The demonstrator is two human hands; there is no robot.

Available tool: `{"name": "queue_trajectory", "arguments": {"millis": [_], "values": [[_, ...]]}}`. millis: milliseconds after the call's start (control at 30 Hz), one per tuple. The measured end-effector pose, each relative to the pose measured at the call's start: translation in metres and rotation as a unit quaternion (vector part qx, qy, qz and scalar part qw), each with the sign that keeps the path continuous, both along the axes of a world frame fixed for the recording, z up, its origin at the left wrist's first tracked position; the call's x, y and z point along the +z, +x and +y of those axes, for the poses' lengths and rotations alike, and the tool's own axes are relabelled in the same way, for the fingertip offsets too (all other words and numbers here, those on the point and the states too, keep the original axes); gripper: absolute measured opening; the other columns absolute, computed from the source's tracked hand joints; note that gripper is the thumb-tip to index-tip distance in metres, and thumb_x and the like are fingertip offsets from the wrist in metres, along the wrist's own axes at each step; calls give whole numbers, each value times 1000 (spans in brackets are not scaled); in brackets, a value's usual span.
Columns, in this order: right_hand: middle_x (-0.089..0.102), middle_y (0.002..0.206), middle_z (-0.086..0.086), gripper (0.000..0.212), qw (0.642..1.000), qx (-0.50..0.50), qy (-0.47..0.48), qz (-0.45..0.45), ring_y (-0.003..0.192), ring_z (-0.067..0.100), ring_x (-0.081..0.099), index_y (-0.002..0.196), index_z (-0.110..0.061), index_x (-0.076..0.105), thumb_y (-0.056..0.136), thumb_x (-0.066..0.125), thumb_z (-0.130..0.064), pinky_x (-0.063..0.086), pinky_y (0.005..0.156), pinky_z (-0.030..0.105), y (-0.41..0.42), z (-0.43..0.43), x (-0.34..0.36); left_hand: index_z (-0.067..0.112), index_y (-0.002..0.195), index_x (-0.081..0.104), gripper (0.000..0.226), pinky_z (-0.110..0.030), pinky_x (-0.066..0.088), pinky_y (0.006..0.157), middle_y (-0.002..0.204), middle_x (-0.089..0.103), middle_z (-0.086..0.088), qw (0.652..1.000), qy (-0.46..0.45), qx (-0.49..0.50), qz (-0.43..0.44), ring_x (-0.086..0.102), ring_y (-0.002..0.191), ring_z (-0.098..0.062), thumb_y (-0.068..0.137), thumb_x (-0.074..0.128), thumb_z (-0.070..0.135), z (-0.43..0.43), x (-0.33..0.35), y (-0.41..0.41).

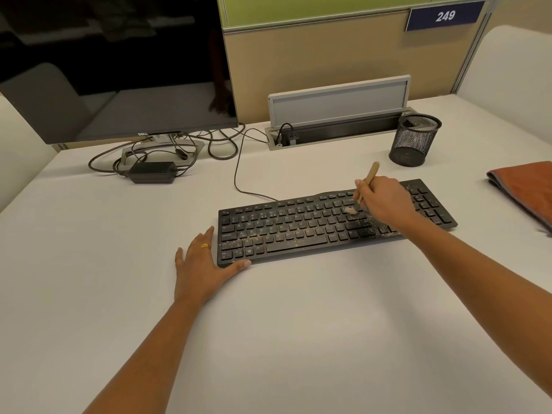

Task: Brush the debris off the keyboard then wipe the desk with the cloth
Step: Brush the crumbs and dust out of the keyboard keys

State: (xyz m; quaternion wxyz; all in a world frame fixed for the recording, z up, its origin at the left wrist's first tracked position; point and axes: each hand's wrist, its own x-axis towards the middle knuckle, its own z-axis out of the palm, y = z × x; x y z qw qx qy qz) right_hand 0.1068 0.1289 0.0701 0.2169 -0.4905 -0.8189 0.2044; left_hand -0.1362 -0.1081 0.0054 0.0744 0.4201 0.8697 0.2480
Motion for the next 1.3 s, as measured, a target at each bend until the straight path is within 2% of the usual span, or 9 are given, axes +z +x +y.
{"name": "queue_trajectory", "arguments": {"millis": [300, 400, 533, 633, 833, 967, 1133, 1233, 1300], "values": [[67, 77, 7, 43, 997, 13, -46, 63, 77, 22, 63, 83, -10, 69, 100, 38, -33, 49, 75, 35, 3, 1, 2, 19, 151, 19, 111, -42, -1, 119, 156, 27, -2, 1000, 0, 4, 5, 18, 145, -13, 64, 63, 72, 0, -1, -1], [65, 75, 7, 42, 990, 33, -72, 113, 71, 19, 59, 81, -11, 69, 99, 39, -33, 46, 67, 32, 5, 0, 5, 19, 151, 20, 112, -42, 0, 119, 155, 28, -2, 1000, 0, 3, 3, 18, 145, -14, 62, 61, 74, -1, -1, -2], [60, 75, 3, 40, 1000, 15, 7, -22, 71, 18, 52, 77, -18, 61, 99, 35, -38, 35, 64, 29, 10, -3, 6, 19, 151, 21, 115, -42, 0, 119, 155, 28, -1, 1000, -1, 1, 2, 18, 145, -13, 57, 55, 77, 0, 0, 0], [59, 77, 9, 47, 988, -22, 106, -108, 76, 24, 53, 86, -6, 65, 100, 33, -37, 36, 65, 31, 14, 3, 9, 18, 151, 21, 118, -42, 0, 119, 155, 28, -1, 1000, 1, 0, -2, 18, 145, -13, 54, 52, 78, -1, 1, 0], [67, 79, 9, 37, 993, 104, -14, 60, 74, 24, 59, 85, -15, 69, 98, 40, -35, 40, 62, 30, 14, 0, 6, 18, 151, 21, 119, -42, 0, 119, 155, 28, -2, 1000, 0, -1, -2, 18, 145, -13, 53, 51, 79, -1, 1, 0], [65, 78, 3, 35, 987, 163, -2, -18, 75, 20, 58, 80, -21, 66, 98, 40, -36, 37, 58, 23, 25, 6, 7, 19, 151, 20, 118, -41, 0, 119, 155, 28, -1, 1000, -2, -1, -2, 18, 145, -13, 54, 52, 79, -1, 1, 0], [61, 77, 4, 43, 981, 112, 64, -145, 64, 12, 51, 86, -13, 70, 97, 39, -41, 31, 53, 25, 28, 23, 15, 19, 151, 20, 117, -41, -1, 119, 155, 28, -1, 1000, -1, -2, -5, 18, 145, -13, 56, 54, 78, -1, 1, 0], [65, 92, 2, 38, 986, 107, 88, -91, 81, 19, 55, 84, -19, 70, 97, 41, -41, 39, 64, 31, 27, 21, 18, 19, 151, 20, 117, -41, -1, 119, 155, 28, -1, 1000, -2, -1, -2, 18, 145, -13, 55, 52, 78, -1, 1, -1], [67, 97, 0, 32, 991, 130, 29, 5, 88, 21, 59, 78, -28, 67, 96, 43, -39, 47, 75, 38, 23, 14, 18, 18, 151, 20, 118, -41, -1, 119, 155, 28, -2, 1000, -5, -2, -1, 18, 145, -13, 55, 51, 78, -1, 1, -1]]}}
